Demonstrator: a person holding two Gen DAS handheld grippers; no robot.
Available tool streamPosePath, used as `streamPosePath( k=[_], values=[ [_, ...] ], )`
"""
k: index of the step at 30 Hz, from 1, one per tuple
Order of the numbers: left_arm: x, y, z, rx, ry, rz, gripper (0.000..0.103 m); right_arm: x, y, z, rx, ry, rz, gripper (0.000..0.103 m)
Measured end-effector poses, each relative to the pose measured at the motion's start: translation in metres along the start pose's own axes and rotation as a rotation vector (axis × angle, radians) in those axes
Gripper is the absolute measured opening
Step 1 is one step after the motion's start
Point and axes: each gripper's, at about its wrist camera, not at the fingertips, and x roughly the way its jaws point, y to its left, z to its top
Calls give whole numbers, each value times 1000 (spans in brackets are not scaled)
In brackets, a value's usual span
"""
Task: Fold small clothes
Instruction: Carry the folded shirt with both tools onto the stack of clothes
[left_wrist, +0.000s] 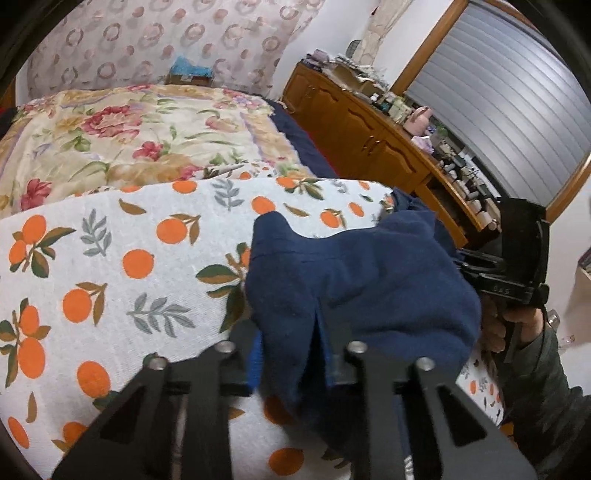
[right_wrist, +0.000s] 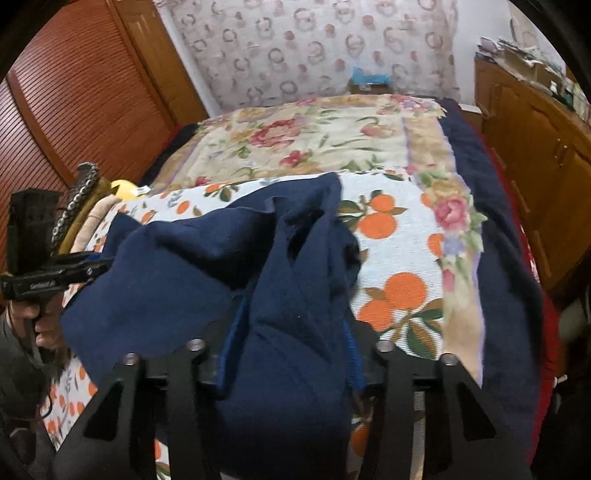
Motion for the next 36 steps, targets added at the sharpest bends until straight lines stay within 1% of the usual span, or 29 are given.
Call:
streamPosePath(
  k=[2, 3, 4, 6, 9, 14, 18, 21, 24, 25, 26, 28, 33, 36],
  values=[
    [-7, -8, 0, 29, -26, -4, 12, -2, 6, 0, -18, -6, 16, 27],
    [-11, -10, -1, 37, -40, -12, 12, -3, 10, -1, -31, -14, 5, 23],
    [-16, -13, -1, 44, -51, -19, 11, -5, 16, -1, -52, -27, -14, 22],
    [-30, -21, -2, 61, -86, -26, 11, -14, 26, -2, -82, -61, -50, 20],
    [-53, -31, -4, 80, -140, -37, 11, -31, 37, 0, -98, -123, -57, 19],
    [-99, -36, -10, 98, -233, -15, 10, -49, 65, 13, -141, -203, -47, 17],
    [-149, -26, -16, 94, -321, 20, 10, -54, 100, 31, -192, -250, -10, 17],
    [-192, -13, -21, 78, -391, 66, 10, -53, 132, 48, -240, -283, 34, 17],
    [-236, 7, -30, 42, -458, 142, 10, -47, 169, 69, -294, -313, 87, 17],
    [-251, 14, -34, 32, -483, 169, 10, -41, 187, 80, -324, -322, 114, 17],
    [-261, 19, -37, 24, -496, 187, 10, -38, 198, 86, -344, -325, 125, 17],
    [-287, 36, -47, -5, -536, 235, 10, -25, 235, 104, -404, -329, 159, 17],
    [-332, 85, -75, -103, -614, 332, 10, 10, 312, 136, -518, -318, 228, 17],
    [-343, 118, -95, -172, -645, 388, 10, 38, 361, 152, -589, -298, 261, 17]
  ],
)
